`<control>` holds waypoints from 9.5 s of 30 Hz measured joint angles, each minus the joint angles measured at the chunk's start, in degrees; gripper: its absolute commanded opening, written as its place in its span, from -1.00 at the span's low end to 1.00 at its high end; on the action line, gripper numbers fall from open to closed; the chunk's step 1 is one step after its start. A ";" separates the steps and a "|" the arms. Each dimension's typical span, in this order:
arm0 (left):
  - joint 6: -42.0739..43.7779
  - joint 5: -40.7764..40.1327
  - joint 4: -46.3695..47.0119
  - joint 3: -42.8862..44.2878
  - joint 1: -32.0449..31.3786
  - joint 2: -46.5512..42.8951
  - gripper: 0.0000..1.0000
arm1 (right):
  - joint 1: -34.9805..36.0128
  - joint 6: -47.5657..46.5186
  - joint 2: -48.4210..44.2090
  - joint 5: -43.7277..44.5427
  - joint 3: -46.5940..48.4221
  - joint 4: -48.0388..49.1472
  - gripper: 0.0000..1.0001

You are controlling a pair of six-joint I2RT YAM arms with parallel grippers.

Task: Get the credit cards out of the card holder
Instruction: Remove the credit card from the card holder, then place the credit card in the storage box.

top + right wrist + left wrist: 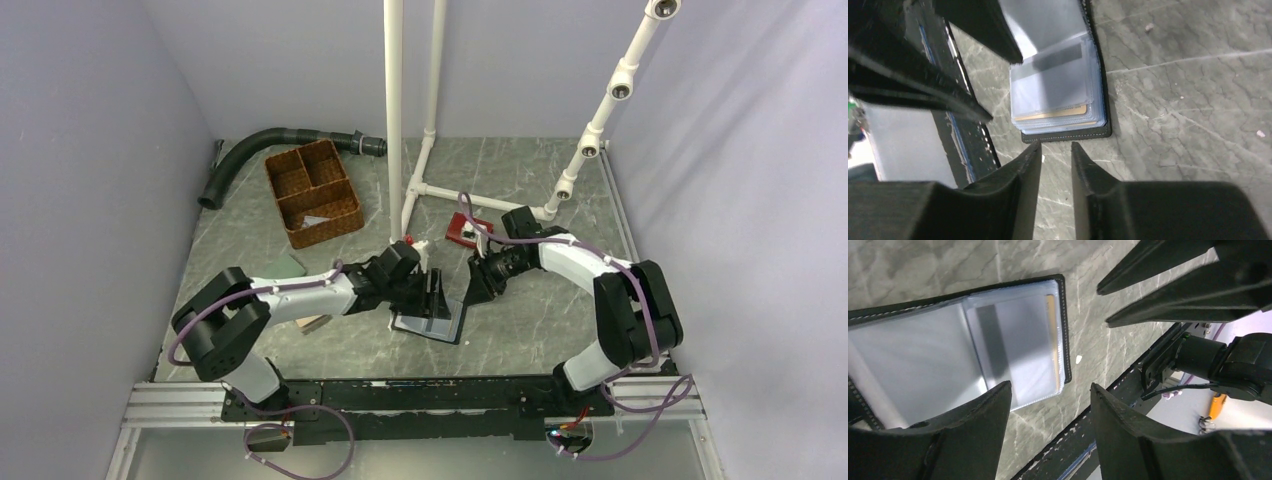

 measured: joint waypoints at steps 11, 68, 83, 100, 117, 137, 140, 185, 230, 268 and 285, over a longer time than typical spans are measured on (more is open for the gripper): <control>0.00 -5.18 -2.64 3.08 -2.01 5.18 0.32 | -0.44 14.91 6.16 -1.77 -1.36 9.42 -0.49; -10.45 -2.67 -2.89 -4.55 3.91 -2.60 -0.61 | 1.68 9.60 1.81 -2.62 0.57 6.80 -0.16; -13.62 -1.51 6.56 -12.04 4.79 -7.58 -1.00 | 8.85 18.60 11.58 -11.17 1.11 9.79 -0.16; -14.49 2.84 27.34 -17.88 5.81 -9.88 -1.00 | 4.76 25.16 13.57 -19.50 2.51 13.11 -0.08; -17.99 4.31 34.38 -20.72 7.96 -9.64 -0.50 | 3.17 27.15 14.56 -25.92 2.03 16.28 -1.00; -24.44 5.53 41.64 -27.10 11.21 -9.77 -1.00 | 3.41 15.78 19.02 -27.17 3.89 7.89 -1.00; -24.61 6.51 43.82 -27.56 11.37 -9.38 -1.00 | 3.23 14.69 19.32 -27.30 4.09 6.78 -1.00; -12.07 1.77 -2.01 -16.72 16.06 -25.05 0.10 | 0.63 -8.02 22.27 -23.80 8.28 -13.03 -1.00; -18.78 21.86 37.22 -19.89 16.35 -7.96 -1.00 | 1.68 -25.49 24.20 -29.81 15.06 -30.27 -0.05; 68.28 -10.08 -48.41 47.78 43.91 8.76 -1.00 | 1.40 -22.03 20.02 -21.68 14.29 -23.12 0.09; 67.41 -5.77 -44.33 52.61 45.62 21.27 -0.68 | 1.40 -22.05 20.02 -20.83 14.25 -23.12 0.09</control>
